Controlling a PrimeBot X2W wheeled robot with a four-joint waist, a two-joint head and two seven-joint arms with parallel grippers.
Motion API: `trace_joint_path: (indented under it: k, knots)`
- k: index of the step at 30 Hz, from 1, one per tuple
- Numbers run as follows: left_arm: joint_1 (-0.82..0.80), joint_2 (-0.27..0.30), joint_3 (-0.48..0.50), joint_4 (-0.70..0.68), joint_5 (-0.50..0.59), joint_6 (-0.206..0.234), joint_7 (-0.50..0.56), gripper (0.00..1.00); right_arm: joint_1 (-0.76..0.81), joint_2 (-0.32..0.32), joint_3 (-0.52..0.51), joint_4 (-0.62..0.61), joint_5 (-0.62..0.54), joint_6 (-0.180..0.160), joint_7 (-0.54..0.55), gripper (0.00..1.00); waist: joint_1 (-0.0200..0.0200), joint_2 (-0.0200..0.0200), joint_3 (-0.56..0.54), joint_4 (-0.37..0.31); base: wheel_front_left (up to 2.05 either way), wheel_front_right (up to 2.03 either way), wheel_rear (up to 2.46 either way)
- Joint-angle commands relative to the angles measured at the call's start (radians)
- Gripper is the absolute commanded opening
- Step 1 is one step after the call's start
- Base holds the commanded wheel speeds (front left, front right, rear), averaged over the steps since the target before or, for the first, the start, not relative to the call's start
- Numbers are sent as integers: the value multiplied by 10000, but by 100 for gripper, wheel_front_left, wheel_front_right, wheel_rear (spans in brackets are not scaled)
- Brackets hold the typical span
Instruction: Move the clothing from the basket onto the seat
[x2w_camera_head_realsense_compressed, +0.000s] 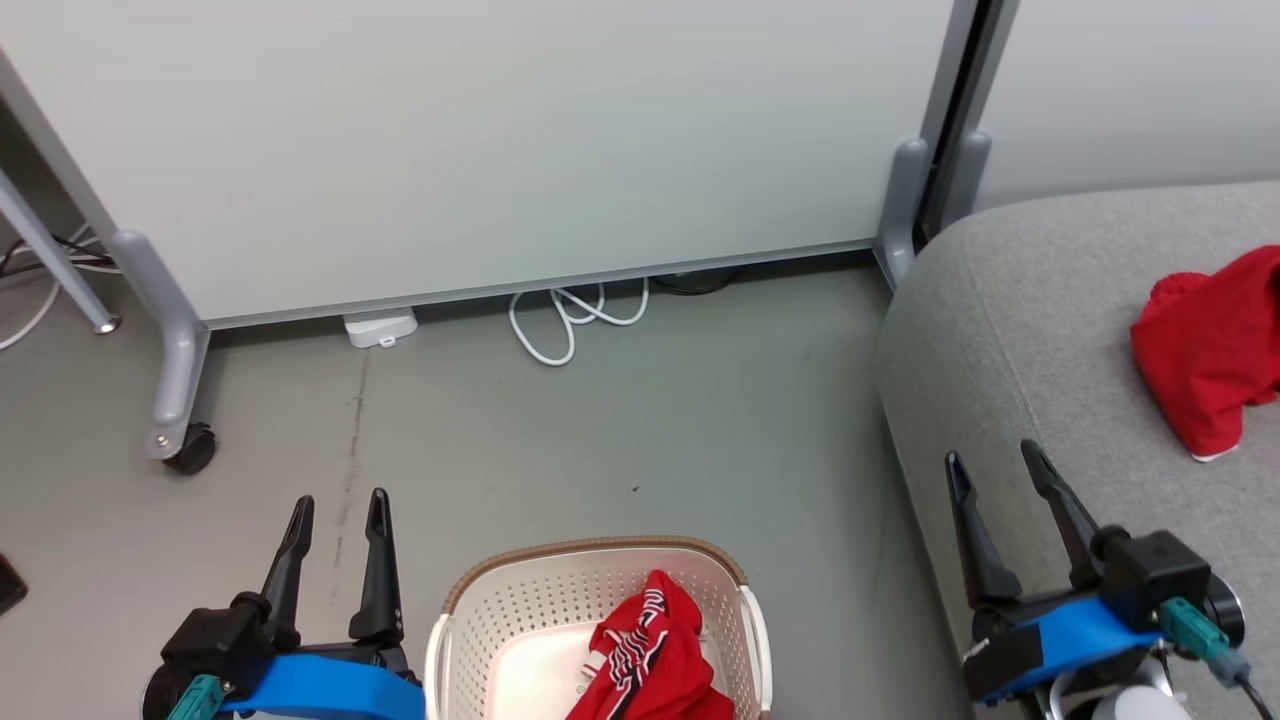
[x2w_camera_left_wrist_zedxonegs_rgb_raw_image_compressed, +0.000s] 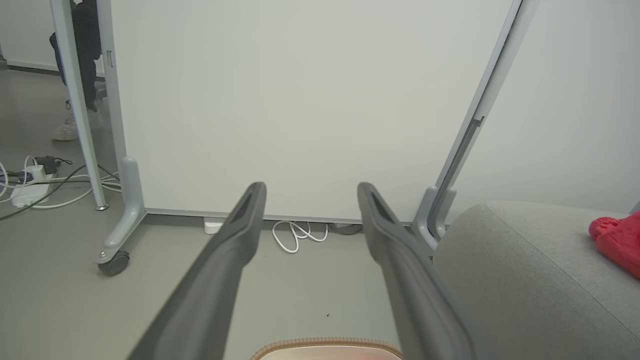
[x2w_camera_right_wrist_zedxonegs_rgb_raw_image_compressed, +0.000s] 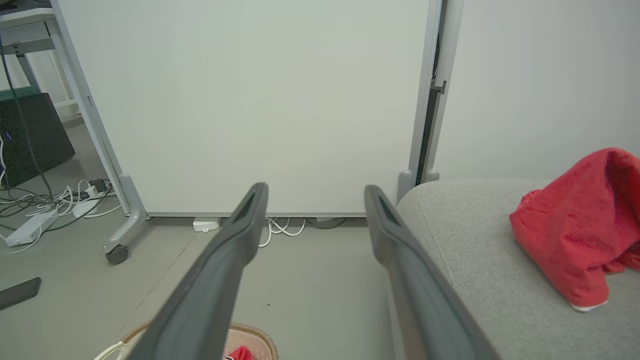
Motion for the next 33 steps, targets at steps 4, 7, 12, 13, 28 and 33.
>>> trace_joint_path:
  k: [4, 7, 12, 13, 28, 33]
  knots:
    - [183, -24, 118, 40, 117, -24, -30, 100, 586, 55, -12, -101, -46, 5, -89, 100, 2, -1, -174, 263, 0, 0, 0]
    - [219, -16, 138, 66, 152, -25, -30, 100, 764, 53, -21, -76, 92, 5, -135, 100, 2, -1, -186, 328, 0, 0, 0]
    - [220, -5, 123, 89, 189, -24, -30, 100, 849, 56, -163, -26, 17, 5, -150, 100, 2, -1, -147, 394, 0, 0, 0]
    - [209, -6, 123, 98, 188, -24, -30, 100, 832, 56, -203, -21, 29, 5, -145, 100, 2, -1, -132, 396, 0, 0, 0]
    - [106, -32, 19, 147, 174, -25, -30, 100, 796, 59, -234, -31, 175, 5, -94, 100, 2, -1, -68, 359, 0, 0, 0]
    - [173, -42, 65, 91, 175, -25, -30, 100, 768, 59, -132, -79, 244, 5, -71, 100, 2, -1, 6, 298, 0, 0, 0]
